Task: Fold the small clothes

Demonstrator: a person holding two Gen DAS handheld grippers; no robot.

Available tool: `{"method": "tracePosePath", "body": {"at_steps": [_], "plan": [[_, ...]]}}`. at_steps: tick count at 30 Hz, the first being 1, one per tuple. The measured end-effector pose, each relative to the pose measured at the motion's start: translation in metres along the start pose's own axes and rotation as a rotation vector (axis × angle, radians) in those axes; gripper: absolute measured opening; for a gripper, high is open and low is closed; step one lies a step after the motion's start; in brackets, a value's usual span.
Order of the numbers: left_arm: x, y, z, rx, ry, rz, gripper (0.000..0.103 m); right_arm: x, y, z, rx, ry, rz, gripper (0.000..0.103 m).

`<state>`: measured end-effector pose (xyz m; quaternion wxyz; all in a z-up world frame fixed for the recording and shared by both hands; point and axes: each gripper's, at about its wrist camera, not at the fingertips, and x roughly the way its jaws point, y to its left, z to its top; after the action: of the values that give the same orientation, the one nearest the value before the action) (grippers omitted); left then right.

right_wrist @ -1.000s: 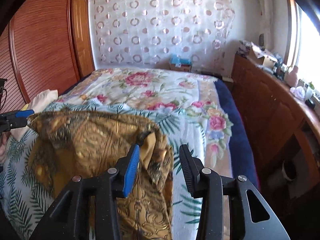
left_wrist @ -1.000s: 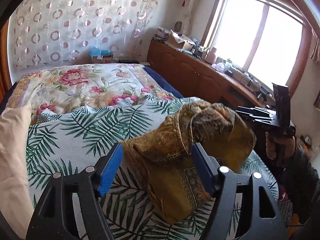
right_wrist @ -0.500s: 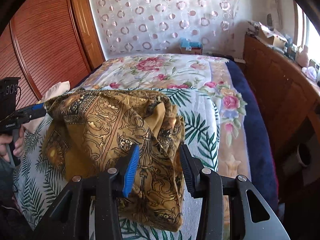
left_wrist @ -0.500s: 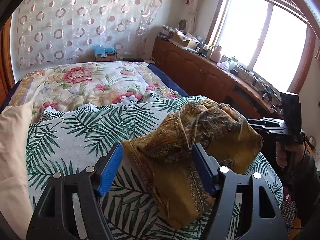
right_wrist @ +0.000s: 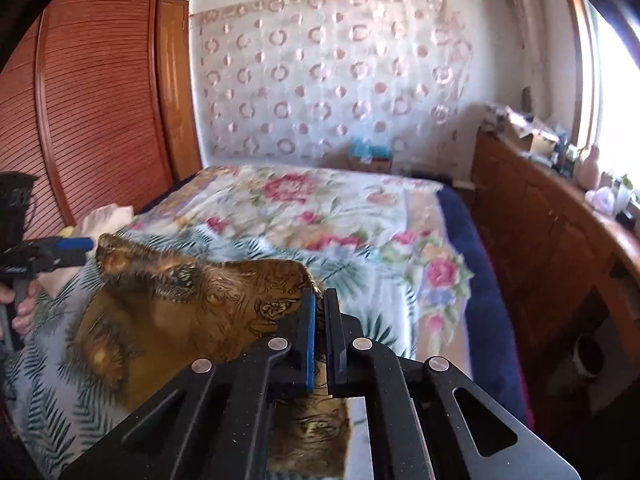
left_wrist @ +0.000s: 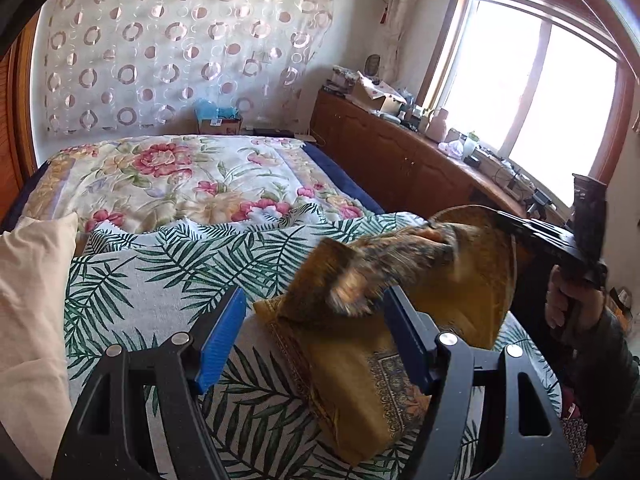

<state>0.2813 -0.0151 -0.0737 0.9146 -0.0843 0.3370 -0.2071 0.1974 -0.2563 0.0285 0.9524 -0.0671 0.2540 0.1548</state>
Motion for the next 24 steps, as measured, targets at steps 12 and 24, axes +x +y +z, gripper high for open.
{"method": "tracePosePath", "body": {"at_steps": [12, 24], "plan": [[0.054, 0.007, 0.010, 0.032, 0.104, 0.072, 0.072, 0.084, 0.001, 0.003, -0.029, 0.194, -0.065, 0.003], [0.087, 0.032, -0.003, 0.031, 0.191, 0.184, 0.072, 0.043, 0.018, 0.008, 0.006, 0.134, -0.047, 0.069]]}}
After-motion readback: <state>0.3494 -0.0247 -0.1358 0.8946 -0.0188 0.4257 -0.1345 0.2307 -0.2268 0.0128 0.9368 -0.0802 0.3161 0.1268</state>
